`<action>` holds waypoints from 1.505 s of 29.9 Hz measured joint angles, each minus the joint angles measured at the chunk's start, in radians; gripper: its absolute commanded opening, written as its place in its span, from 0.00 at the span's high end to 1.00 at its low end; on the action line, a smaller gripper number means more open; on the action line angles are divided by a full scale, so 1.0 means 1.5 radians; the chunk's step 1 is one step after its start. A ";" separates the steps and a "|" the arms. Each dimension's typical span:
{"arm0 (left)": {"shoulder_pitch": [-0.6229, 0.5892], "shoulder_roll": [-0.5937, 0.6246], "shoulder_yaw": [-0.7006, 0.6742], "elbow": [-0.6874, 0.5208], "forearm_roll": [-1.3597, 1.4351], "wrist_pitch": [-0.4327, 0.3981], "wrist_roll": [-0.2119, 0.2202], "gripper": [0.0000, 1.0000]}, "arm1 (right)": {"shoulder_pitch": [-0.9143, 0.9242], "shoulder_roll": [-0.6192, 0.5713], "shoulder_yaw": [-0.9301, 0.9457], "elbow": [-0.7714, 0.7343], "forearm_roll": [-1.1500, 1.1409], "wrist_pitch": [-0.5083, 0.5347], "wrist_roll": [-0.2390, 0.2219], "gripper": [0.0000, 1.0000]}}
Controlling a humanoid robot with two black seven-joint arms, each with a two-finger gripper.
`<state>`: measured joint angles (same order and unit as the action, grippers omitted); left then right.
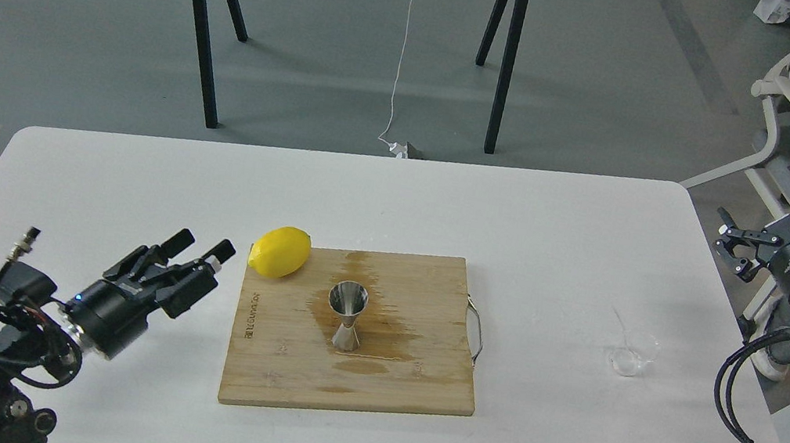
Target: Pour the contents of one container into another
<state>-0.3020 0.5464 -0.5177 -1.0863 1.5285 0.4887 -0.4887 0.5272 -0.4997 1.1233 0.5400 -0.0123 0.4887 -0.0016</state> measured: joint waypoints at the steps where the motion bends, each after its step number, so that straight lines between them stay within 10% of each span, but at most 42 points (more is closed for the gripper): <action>1: -0.007 0.024 -0.008 -0.015 -0.039 0.000 0.000 0.06 | 0.000 0.001 0.001 0.000 0.000 0.000 0.000 0.01; 7: -0.040 0.124 -0.092 -0.035 -0.209 -0.054 0.000 0.05 | 0.001 0.005 0.003 0.002 0.000 0.000 0.000 0.01; 18: -0.035 0.245 -0.215 0.019 -0.492 -0.626 0.000 0.02 | 0.001 0.005 0.004 0.007 0.000 0.000 0.001 0.01; 34: -0.047 0.157 -0.352 0.100 -0.661 -0.652 0.000 0.01 | -0.020 0.007 0.005 0.097 0.031 0.000 -0.001 0.01; 45: -0.058 0.140 -0.340 0.126 -0.698 -0.652 0.000 0.01 | -0.063 -0.002 0.053 0.198 0.415 0.000 -0.003 0.02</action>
<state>-0.3891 0.7569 -1.0284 -0.8974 0.4815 -0.4886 -0.4886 0.4334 -0.5020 1.2027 0.8375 0.6101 0.4887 -0.0056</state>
